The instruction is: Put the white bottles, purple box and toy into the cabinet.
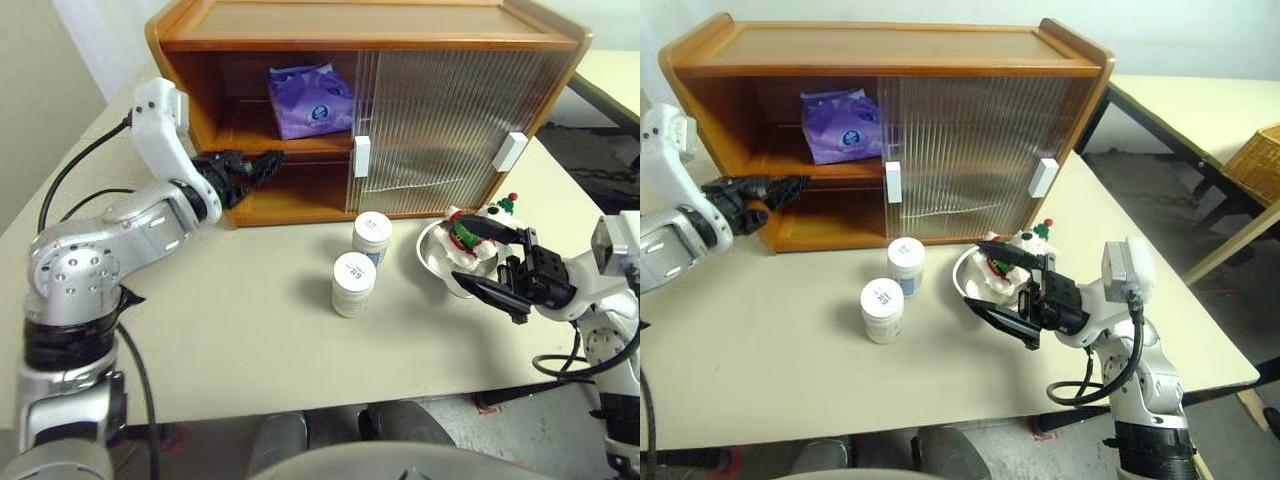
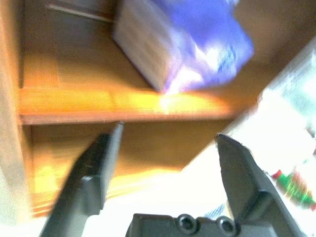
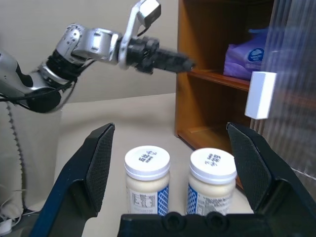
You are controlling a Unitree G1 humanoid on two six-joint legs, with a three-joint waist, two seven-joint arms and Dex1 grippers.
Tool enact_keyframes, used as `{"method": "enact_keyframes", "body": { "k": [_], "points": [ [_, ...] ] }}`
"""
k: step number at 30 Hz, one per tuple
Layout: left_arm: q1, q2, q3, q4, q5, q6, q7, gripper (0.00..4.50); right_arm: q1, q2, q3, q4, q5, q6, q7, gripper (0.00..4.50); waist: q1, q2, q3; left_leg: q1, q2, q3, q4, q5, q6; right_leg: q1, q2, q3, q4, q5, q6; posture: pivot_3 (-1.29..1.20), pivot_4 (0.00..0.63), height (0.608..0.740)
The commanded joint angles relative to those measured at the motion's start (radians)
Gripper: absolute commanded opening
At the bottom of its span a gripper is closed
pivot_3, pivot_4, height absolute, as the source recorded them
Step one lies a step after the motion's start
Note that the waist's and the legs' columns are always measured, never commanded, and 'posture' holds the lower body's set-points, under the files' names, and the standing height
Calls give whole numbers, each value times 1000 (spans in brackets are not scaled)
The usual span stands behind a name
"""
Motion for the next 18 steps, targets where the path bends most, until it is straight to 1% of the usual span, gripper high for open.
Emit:
{"method": "enact_keyframes", "body": {
  "k": [1, 2, 5, 7, 8, 9, 10, 16, 18],
  "points": [
    [11, -5, -86, -40, 219, -134, -211, 2470, -9, -6, 10, -19, 5, 19, -9, 4500, 11, 0, 0, 0, 0, -1, 0, 0, 0, -1, 0, 0, 0, -5, -9, -137, 33, 740],
    [8, -11, -112, -31, 295, -182, -248, 2048, -10, -4, 11, -22, 4, 22, -12, 4500, 15, 0, 0, 0, -1, -1, 1, 0, 1, -2, -1, 0, 0, -5, -10, -137, 32, 740],
    [-4, -35, -186, 12, 487, -301, -342, 971, -11, -1, 15, -27, 2, 27, -18, 4500, 17, 0, 0, 0, 0, -3, 1, 0, 1, 0, -1, 0, 0, -4, -11, -135, 32, 740],
    [-31, -104, -224, 81, 584, -362, -348, 278, -11, 2, 17, -29, 1, 30, -22, 4500, 19, 0, 0, -1, 0, -3, 1, 0, 1, 0, -1, 0, 1, -3, -11, -138, 30, 740],
    [-45, -139, -235, 115, 623, -383, -351, 15, -12, 3, 18, -30, 1, 32, -24, 4500, 20, 0, 0, -1, 0, -3, 1, 0, 1, 0, -1, 0, 1, -3, -10, -140, 29, 740],
    [-57, -167, -245, 146, 658, -402, -362, 15, -13, 4, 19, -31, 1, 33, -27, 4500, 19, 0, 0, -1, 0, -3, 2, 0, 1, 0, -1, 0, 1, -1, -7, -141, 28, 740],
    [-68, -186, -258, 177, 696, -419, -376, 15, -12, 4, 19, -35, 1, 34, -30, 4500, 19, 0, 0, -1, 0, -3, 2, 0, 1, 1, -1, 0, 1, 3, 0, -144, 28, 740],
    [-128, -304, -270, 365, 837, -480, -426, 15, 5, 1, 8, -67, 9, 42, -50, 4500, 14, 0, 0, -2, 0, -3, 2, 0, 1, 1, -1, 0, 0, 2, 4, -160, 25, 740],
    [-152, -326, -270, 421, 882, -498, -442, 15, 12, 1, 6, -73, 11, 41, -55, 4500, 14, 0, 0, -2, 0, -2, 2, 0, 1, 1, -1, 0, 0, -2, 11, -163, 26, 740]
  ]
}}
